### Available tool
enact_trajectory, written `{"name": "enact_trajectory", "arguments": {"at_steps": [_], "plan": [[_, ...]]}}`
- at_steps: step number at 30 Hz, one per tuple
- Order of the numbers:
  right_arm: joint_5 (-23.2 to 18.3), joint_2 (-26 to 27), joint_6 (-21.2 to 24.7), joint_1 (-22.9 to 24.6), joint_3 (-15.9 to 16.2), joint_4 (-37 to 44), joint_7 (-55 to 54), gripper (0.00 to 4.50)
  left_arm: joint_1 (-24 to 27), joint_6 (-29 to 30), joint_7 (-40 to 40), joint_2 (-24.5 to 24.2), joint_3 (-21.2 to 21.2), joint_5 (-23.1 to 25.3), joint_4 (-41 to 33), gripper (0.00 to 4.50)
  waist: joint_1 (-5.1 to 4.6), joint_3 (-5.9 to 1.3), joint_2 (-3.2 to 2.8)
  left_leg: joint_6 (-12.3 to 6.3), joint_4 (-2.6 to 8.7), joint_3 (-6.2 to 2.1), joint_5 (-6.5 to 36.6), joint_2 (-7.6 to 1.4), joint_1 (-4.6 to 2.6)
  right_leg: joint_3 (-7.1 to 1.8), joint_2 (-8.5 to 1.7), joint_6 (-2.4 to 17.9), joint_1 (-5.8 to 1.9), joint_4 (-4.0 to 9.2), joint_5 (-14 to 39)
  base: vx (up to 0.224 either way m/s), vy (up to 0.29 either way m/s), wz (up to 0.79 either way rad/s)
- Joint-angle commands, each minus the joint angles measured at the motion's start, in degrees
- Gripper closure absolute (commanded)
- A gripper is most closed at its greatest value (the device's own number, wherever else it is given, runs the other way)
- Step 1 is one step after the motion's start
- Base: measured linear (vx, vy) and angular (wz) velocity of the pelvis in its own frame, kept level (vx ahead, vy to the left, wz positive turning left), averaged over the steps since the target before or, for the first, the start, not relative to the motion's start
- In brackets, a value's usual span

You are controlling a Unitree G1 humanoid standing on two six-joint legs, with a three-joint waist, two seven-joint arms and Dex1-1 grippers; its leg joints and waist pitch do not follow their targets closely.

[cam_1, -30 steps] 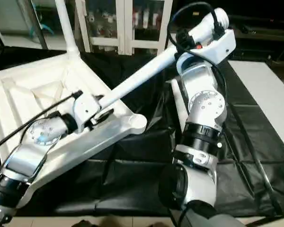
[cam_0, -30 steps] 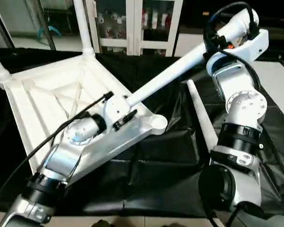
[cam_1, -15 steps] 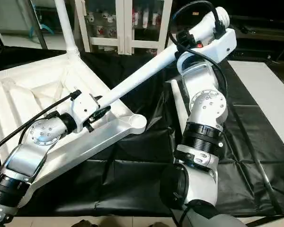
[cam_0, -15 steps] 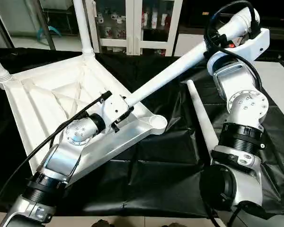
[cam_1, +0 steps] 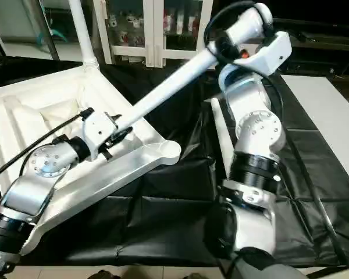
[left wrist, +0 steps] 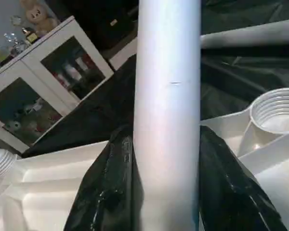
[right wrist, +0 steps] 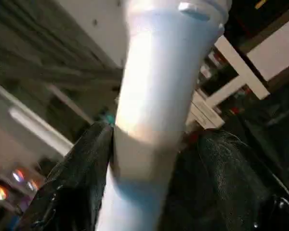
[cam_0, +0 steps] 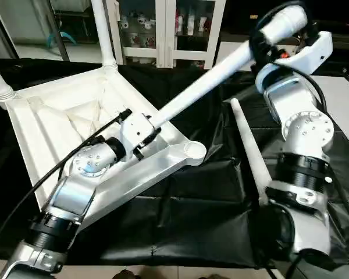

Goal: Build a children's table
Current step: Pick table leg

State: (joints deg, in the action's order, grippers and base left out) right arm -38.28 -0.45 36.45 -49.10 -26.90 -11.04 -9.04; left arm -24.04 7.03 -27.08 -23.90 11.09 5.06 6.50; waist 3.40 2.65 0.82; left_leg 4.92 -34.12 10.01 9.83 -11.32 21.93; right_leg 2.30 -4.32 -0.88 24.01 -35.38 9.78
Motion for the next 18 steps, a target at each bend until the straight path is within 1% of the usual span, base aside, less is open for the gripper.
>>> {"name": "enact_trajectory", "arguments": {"at_steps": [1,2,3,4,5,6,7,8,9,10,11,12,14,15,16,17,18], "plan": [[4.46,-2.81,3.87,3.24,4.50,0.82,1.72,1.07,-0.58,-1.25,0.84,-0.46,-3.07,-1.69,-1.93,3.07,0.31,-4.25,-0.43,2.96,3.64,0.19,6.52,-0.46,-1.06,-1.62,-1.88,8.28,-3.23,2.84,4.08,0.000,0.000,0.00],[5.87,-3.85,4.29,4.10,6.27,1.13,2.53,1.04,-0.55,-1.32,0.75,-0.55,-3.09,-1.63,-1.97,3.07,0.26,-4.28,-0.37,3.02,3.57,0.22,6.79,-0.45,-1.01,-1.68,-1.99,8.38,-3.23,2.89,4.15,0.000,0.000,0.00],[8.63,-6.05,4.40,5.69,10.17,2.35,4.43,0.96,-0.43,-1.25,0.40,-0.62,-3.22,-1.77,-2.08,3.09,0.25,-4.27,-0.28,2.94,3.57,0.28,7.17,-0.44,-1.01,-1.75,-2.04,8.31,-3.23,3.01,4.60,0.000,0.000,0.00],[12.30,-8.61,2.84,7.61,14.55,4.07,6.63,0.82,-0.27,-1.27,0.15,-0.76,-3.33,-1.81,-2.19,3.10,0.35,-4.24,-0.15,2.96,3.59,0.26,7.41,-0.48,-1.00,-1.72,-2.02,8.22,-3.29,3.05,5.30,0.000,0.000,0.00],[12.96,-9.11,2.39,7.93,15.33,4.38,7.06,0.71,-0.24,-1.25,0.09,-0.78,-3.36,-1.84,-2.22,3.10,0.55,-4.20,-0.23,3.17,3.62,0.11,7.38,-0.62,-0.96,-1.65,-2.13,8.15,-3.31,3.07,5.67,0.000,0.000,0.00],[17.53,-12.58,-0.89,10.12,20.60,6.47,10.05,0.59,-0.05,-1.11,-0.38,-0.89,-3.49,-2.11,-2.40,3.11,0.74,-4.21,-0.16,3.16,3.56,0.12,7.52,-0.71,-0.98,-1.68,-2.20,7.85,-3.29,3.10,5.95,0.000,0.000,0.00],[24.22,-17.66,-6.83,12.80,27.37,8.84,14.39,0.53,0.17,-0.72,-1.26,-0.99,-3.57,-2.66,-2.67,3.11,1.09,-4.12,-0.23,3.45,3.57,-0.03,7.90,-0.94,-0.97,-1.61,-2.41,7.52,-3.28,3.23,6.70,0.000,0.000,0.00],[24.22,-17.66,-6.83,12.80,27.37,8.84,14.39,0.53,0.17,-0.72,-1.26,-0.99,-3.57,-2.66,-2.67,3.11,0.97,-4.09,-0.09,3.13,3.42,0.23,8.14,-0.76,-0.95,-1.75,-2.22,7.35,-3.32,3.31,6.46,0.000,0.000,0.00],[27.03,-19.85,-9.91,13.62,29.63,9.50,15.68,0.38,0.25,-0.60,-1.78,-1.02,-3.61,-3.07,-2.83,3.11,0.90,-3.99,0.05,2.57,3.52,0.17,9.23,-0.65,-0.87,-1.83,-2.29,7.55,-3.18,3.43,8.64,0.000,0.000,0.00],[29.03,-21.05,-12.43,13.80,30.63,9.52,16.15,0.25,0.31,-0.35,-2.35,-0.88,-3.76,-3.79,-3.02,3.11,0.88,-3.99,-0.24,2.66,3.47,0.16,9.58,-0.66,-0.87,-1.86,-2.35,7.65,-3.05,3.41,9.27,0.000,0.000,0.00],[30.63,-21.87,-14.28,13.85,31.21,9.54,16.39,0.17,0.35,-0.16,-2.85,-0.70,-3.96,-4.40,-3.15,3.11,0.75,-3.91,-0.16,2.56,3.49,0.21,10.19,-0.61,-0.91,-1.87,-2.29,7.68,-3.00,3.61,9.99,0.000,0.000,0.00],[33.39,-23.08,-17.25,13.67,32.07,9.42,16.01,0.14,0.39,0.19,-3.90,-0.57,-4.04,-5.35,-3.35,3.11,0.64,-3.89,-0.11,2.41,3.50,0.18,11.12,-0.69,-0.97,-1.89,-2.28,7.86,-2.88,3.68,10.99,0.000,0.000,0.00],[36.43,-24.51,-20.75,13.41,32.95,9.34,15.44,0.02,0.58,1.15,-5.65,-0.24,-4.22,-7.16,-3.99,3.11,0.49,-3.85,-0.04,2.36,3.49,0.16,11.71,-0.64,-0.98,-1.85,-2.15,8.04,-2.85,3.73,11.62,0.000,0.000,0.00],[38.04,-25.43,-23.14,13.25,33.34,9.24,14.98,0.00,0.97,2.81,-7.56,0.28,-4.57,-10.02,-5.19,3.11,0.28,-3.87,0.07,2.07,3.49,0.10,12.14,-0.67,-1.00,-1.82,-2.04,8.10,-2.85,3.68,11.36,0.000,0.000,0.00],[42.12,-27.81,-28.09,13.05,34.71,9.26,13.79,0.00,1.77,6.59,-11.32,0.87,-5.11,-15.66,-7.99,3.11,0.37,-3.90,0.07,2.32,3.47,0.07,11.82,-0.76,-1.01,-1.82,-2.25,8.39,-2.84,3.44,11.11,0.000,0.000,0.00],[42.12,-27.81,-28.09,13.05,34.71,9.26,13.79,0.00,1.77,6.59,-11.32,0.87,-5.11,-15.66,-7.99,3.11,0.43,-3.92,0.07,2.53,3.52,0.07,11.47,-0.83,-1.04,-1.79,-2.33,8.70,-2.87,3.36,10.79,0.000,0.000,0.00],[44.56,-29.19,-30.86,12.97,35.55,9.29,13.12,0.00,2.20,8.71,-13.34,1.08,-5.36,-18.69,-9.58,3.11,0.37,-3.83,0.05,2.33,3.42,0.23,11.70,-0.77,-1.14,-1.83,-2.09,9.05,-2.67,3.39,10.10,0.000,0.000,0.00]]}}
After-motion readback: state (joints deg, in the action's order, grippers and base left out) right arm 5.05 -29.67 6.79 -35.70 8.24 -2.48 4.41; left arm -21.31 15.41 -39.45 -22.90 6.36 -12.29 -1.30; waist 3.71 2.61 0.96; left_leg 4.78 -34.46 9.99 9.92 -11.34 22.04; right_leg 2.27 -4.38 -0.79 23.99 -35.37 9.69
